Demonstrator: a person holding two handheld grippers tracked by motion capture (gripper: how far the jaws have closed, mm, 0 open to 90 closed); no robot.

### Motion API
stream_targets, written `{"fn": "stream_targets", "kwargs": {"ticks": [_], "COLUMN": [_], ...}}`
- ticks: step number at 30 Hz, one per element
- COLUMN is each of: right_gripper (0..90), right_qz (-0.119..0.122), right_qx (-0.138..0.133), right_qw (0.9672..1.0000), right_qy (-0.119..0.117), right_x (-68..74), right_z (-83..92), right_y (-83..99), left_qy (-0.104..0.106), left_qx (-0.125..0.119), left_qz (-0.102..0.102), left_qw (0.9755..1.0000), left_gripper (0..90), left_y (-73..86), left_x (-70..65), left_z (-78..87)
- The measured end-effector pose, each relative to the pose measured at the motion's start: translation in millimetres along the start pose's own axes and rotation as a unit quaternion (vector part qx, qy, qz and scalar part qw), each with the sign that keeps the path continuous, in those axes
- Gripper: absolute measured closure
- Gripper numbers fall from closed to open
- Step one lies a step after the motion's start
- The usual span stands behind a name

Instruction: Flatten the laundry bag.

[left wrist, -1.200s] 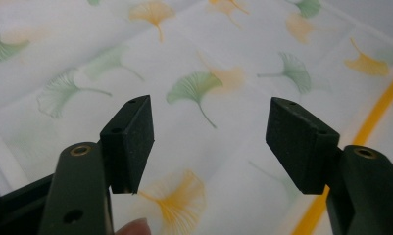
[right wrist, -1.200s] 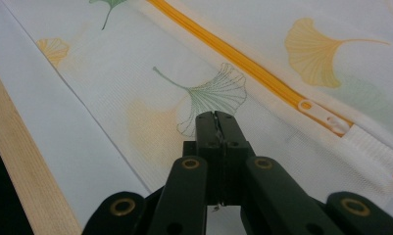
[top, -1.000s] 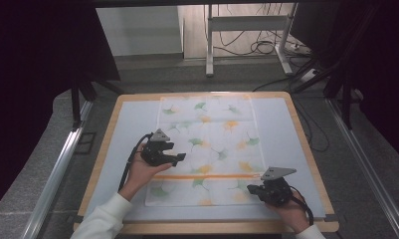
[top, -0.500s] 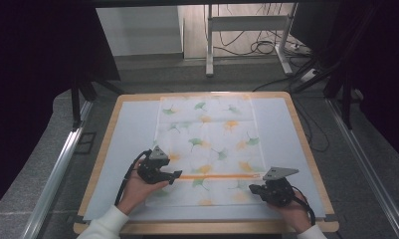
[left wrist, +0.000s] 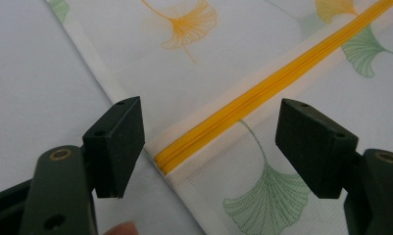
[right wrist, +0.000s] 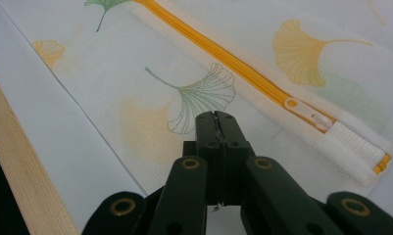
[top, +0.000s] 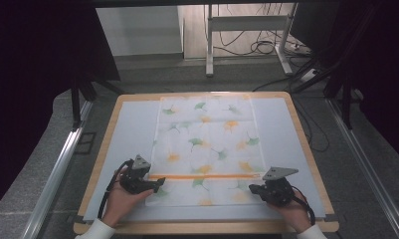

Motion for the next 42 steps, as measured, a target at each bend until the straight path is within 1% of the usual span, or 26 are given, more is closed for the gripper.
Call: {"fn": "stream_targets", "kwargs": {"ticks": [4, 6, 8, 10, 13, 15, 19, 20, 22, 26, 28, 29, 30, 32, 34, 36, 37, 38, 39, 42], "right_gripper": [88.9, 88.9, 88.9, 88.9, 88.9, 88.9, 89.0, 89.0, 88.9, 88.9, 88.9, 88.9, 88.9, 88.9, 88.9, 88.9, 88.9, 88.9, 88.9, 88.9], "right_qz": [0.001, -0.001, 0.0, -0.004, -0.007, -0.014, -0.024, -0.028, -0.032, -0.029, -0.031, -0.031, -0.031, -0.034, -0.034, -0.036, -0.036, -0.034, -0.034, -0.031], "right_qx": [0.0, 0.0, -0.002, -0.004, -0.006, -0.007, -0.013, -0.014, -0.016, -0.011, -0.007, -0.007, -0.007, -0.005, -0.005, -0.005, -0.005, -0.001, 0.0, 0.003], "right_qw": [1.0, 1.0, 1.0, 1.0, 0.9999, 0.9998, 0.9994, 0.9992, 0.9991, 0.9992, 0.9992, 0.9992, 0.9991, 0.999, 0.9989, 0.9988, 0.9988, 0.9988, 0.9988, 0.9989], "right_qy": [0.001, 0.001, 0.003, 0.005, 0.01, 0.015, 0.022, 0.023, 0.025, 0.027, 0.027, 0.027, 0.028, 0.03, 0.031, 0.033, 0.033, 0.034, 0.034, 0.036], "right_x": [0.1, -0.4, -2.0, -4.0, -7.7, -10.2, -14.4, -14.9, -14.9, -14.4, -13.6, -13.6, -13.1, -12.8, -12.9, -12.8, -12.8, -13.2, -13.3, -14.5], "right_z": [0.1, 1.2, 2.2, 3.7, 6.3, 9.2, 16.3, 18.1, 20.4, 20.7, 20.8, 20.8, 21.5, 22.9, 24.2, 25.1, 25.1, 25.0, 24.7, 24.8], "right_y": [0.2, 0.3, 0.6, 0.8, 1.9, 3.3, 7.5, 8.5, 9.1, 10.3, 11.5, 11.5, 12.9, 14.4, 15.7, 17.1, 17.1, 19.1, 19.7, 21.1], "left_qy": [-0.001, -0.001, -0.003, 0.002, 0.012, 0.021, 0.039, 0.04, 0.044, 0.051, 0.063, 0.063, 0.073, 0.079, 0.087, 0.096, 0.096, 0.101, 0.103, 0.113], "left_qx": [0.008, 0.01, 0.007, 0.003, 0.001, 0.0, -0.005, -0.005, -0.008, -0.009, -0.009, -0.009, -0.005, -0.004, -0.002, -0.002, -0.002, -0.004, -0.003, -0.005], "left_qz": [0.003, 0.008, 0.009, 0.008, -0.005, -0.012, -0.019, -0.024, -0.028, -0.038, -0.044, -0.044, -0.052, -0.061, -0.072, -0.078, -0.078, -0.082, -0.087, -0.088], "left_qw": [1.0, 0.9999, 0.9999, 1.0, 0.9999, 0.9997, 0.999, 0.9989, 0.9986, 0.9979, 0.997, 0.997, 0.9959, 0.995, 0.9936, 0.9923, 0.9923, 0.9915, 0.9908, 0.9897], "left_gripper": [24.8, 24.3, 24.4, 24.4, 24.5, 24.5, 24.7, 24.9, 25.0, 25.5, 26.2, 26.2, 26.3, 26.7, 27.0, 27.6, 27.6, 27.6, 27.7, 27.7], "left_y": [0.4, 1.6, 1.5, 0.3, -3.3, -5.7, -11.8, -13.2, -16.5, -23.8, -29.2, -29.2, -35.1, -41.2, -50.0, -58.2, -58.2, -66.0, -69.6, -79.5], "left_x": [1.3, 3.6, 4.4, 1.8, -7.9, -14.2, -25.6, -27.2, -32.4, -43.0, -50.5, -50.5, -59.1, -67.6, -78.3, -87.3, -87.3, -95.9, -99.2, -107.3], "left_z": [-3.0, -3.0, -1.9, -1.3, -2.2, -3.3, -4.6, -4.7, -5.6, -10.4, -14.7, -14.7, -19.9, -25.3, -31.6, -36.7, -36.7, -41.4, -43.5, -49.5]}}
Point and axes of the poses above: each handheld gripper's, and its own axes: z roughly backward along the jaws, y roughly out of its underside, x roughly to its left, the point moved 2 cm from there along -z, roughly forward along the jaws, and after that the axes turned 1 degree about -y, right-handed, at the moved point
